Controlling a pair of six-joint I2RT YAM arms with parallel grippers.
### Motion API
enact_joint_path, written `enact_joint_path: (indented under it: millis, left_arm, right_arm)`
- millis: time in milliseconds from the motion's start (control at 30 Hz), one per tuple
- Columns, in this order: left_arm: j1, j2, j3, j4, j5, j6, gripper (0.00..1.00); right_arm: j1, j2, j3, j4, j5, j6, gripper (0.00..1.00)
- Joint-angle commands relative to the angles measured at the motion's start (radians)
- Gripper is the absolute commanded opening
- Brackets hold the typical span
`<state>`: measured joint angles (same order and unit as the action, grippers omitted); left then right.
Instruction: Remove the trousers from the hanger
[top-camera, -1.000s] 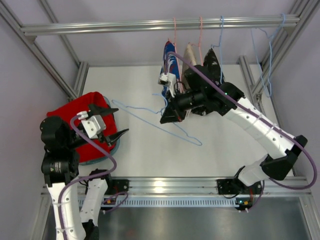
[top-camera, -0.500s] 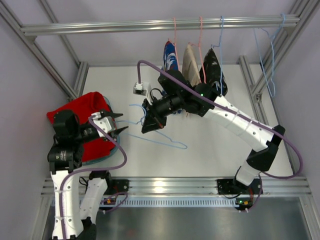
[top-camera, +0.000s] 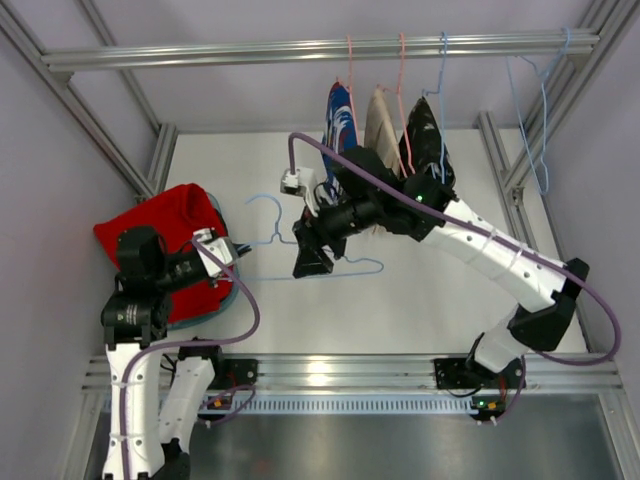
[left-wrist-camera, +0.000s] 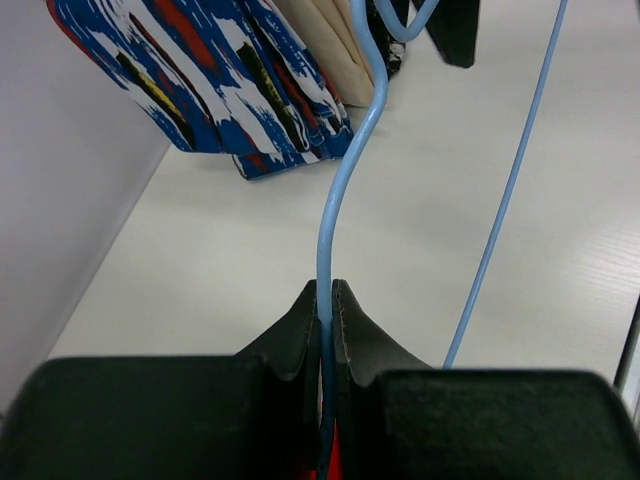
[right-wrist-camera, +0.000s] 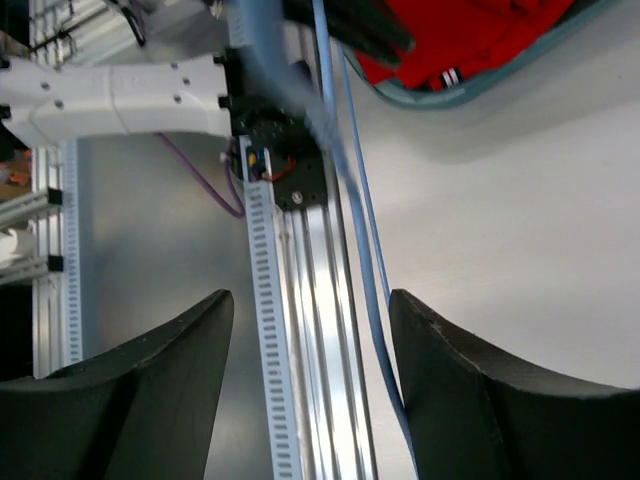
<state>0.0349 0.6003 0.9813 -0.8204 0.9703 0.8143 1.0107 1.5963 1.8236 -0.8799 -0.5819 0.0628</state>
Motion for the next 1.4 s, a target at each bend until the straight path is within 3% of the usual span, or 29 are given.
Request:
enact_joint_path:
  millis: [0, 133, 333, 567, 700, 767, 800, 833, 867, 933, 1100, 1200, 1233, 1333, 1367]
  left_arm:
    - [-0.001, 0.013, 0.017, 0.093, 0.01, -0.11, 0.0]
    - [-0.001, 0.027, 0.028, 0.159, 0.071, -0.19, 0.0]
    - [-0.001, 0.056, 0.054, 0.159, 0.162, -0.227, 0.0]
    - [-0.001, 0.05, 0.076, 0.158, 0.173, -0.274, 0.0]
    - [-0.001, 0.053, 0.089, 0.158, 0.176, -0.299, 0.0]
    - [-0.001, 0.049, 0.089, 0.159, 0.179, -0.305, 0.0]
    - [-0.001, 0.047, 0.091, 0.158, 0.18, -0.306, 0.0]
    - [-0.001, 0.046, 0.091, 0.159, 0.18, -0.307, 0.0]
    - [0.0, 0.044, 0.091, 0.158, 0.18, -0.307, 0.0]
    - [0.0, 0.039, 0.091, 0.159, 0.171, -0.311, 0.0]
    - [-0.001, 0.038, 0.105, 0.2, 0.113, -0.444, 0.49]
    - [-0.001, 0.013, 0.105, 0.408, 0.059, -0.74, 0.73]
    - [-0.001, 0.003, 0.086, 0.582, 0.045, -0.947, 0.77]
    - [-0.001, -0.027, 0.074, 0.902, -0.053, -1.275, 0.85]
    - [0.0, -0.011, 0.089, 0.927, -0.102, -1.329, 0.9]
  right_arm:
    - [-0.03, -0.154, -0.081, 0.002, 0.063, -0.052, 0.65]
    - [-0.096, -0.263, -0.202, -0.008, 0.094, -0.089, 0.76]
    - [-0.127, -0.358, -0.294, -0.014, 0.148, -0.142, 0.79]
    - [-0.127, -0.36, -0.313, -0.022, 0.143, -0.17, 0.71]
    - [-0.127, -0.368, -0.322, -0.022, 0.137, -0.185, 0.56]
    - [-0.127, -0.369, -0.319, -0.024, 0.133, -0.192, 0.35]
    - [-0.129, -0.369, -0.308, -0.028, 0.129, -0.198, 0.18]
    - [-0.127, -0.369, -0.302, -0.03, 0.128, -0.199, 0.1]
    - [-0.127, -0.371, -0.296, -0.031, 0.12, -0.202, 0.03]
    - [-0.129, -0.371, -0.27, -0.039, 0.114, -0.21, 0.0]
    - [-0.142, -0.401, -0.234, -0.045, 0.114, -0.215, 0.0]
    - [-0.199, -0.444, -0.241, -0.037, 0.094, -0.198, 0.0]
    - [-0.234, -0.458, -0.247, -0.033, 0.085, -0.19, 0.0]
    - [-0.321, -0.522, -0.264, -0.022, 0.053, -0.163, 0.0]
    - [-0.346, -0.542, -0.273, -0.016, 0.047, -0.152, 0.0]
